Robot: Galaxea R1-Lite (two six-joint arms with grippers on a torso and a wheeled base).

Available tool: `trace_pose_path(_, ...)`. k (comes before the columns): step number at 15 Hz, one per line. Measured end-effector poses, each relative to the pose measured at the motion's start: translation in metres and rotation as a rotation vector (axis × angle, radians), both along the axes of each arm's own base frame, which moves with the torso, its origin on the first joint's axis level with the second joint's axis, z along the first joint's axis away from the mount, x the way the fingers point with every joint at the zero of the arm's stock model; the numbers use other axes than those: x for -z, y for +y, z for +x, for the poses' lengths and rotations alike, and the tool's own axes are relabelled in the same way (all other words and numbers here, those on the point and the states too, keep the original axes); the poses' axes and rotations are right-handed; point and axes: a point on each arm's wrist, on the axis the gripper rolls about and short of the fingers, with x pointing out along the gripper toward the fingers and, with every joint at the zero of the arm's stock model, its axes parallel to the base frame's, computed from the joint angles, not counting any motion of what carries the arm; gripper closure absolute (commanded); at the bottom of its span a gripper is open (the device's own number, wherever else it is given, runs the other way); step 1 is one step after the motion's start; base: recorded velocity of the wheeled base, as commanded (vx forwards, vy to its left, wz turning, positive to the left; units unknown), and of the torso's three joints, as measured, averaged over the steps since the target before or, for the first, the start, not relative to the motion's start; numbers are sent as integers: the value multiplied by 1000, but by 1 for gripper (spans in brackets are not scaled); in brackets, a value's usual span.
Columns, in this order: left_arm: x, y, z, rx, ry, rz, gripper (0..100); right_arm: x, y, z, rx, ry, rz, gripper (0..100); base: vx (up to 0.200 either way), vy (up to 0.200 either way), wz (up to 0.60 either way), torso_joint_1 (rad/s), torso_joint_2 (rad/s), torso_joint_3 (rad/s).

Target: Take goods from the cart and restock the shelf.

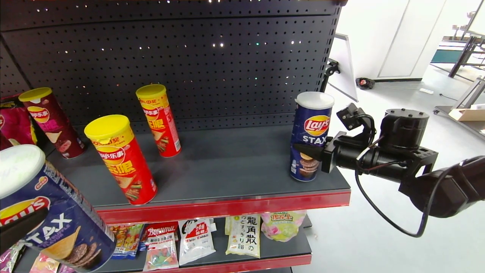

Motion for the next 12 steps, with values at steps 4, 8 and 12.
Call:
trace_pose_path(4,0,0,0,0,-1,0,100,11,-1,-4,1,-11,-2,100,0,0,0,0,0,0)
trace_pose_path(8,-1,0,0,0,0,0,100,14,-3,-5,7,-16,-1,100,0,0,0,0,0,0)
trace_pose_path(12,-1,0,1,0,-1,0,100,17,0,-5,13,-14,-6,100,0,0,0,0,0,0)
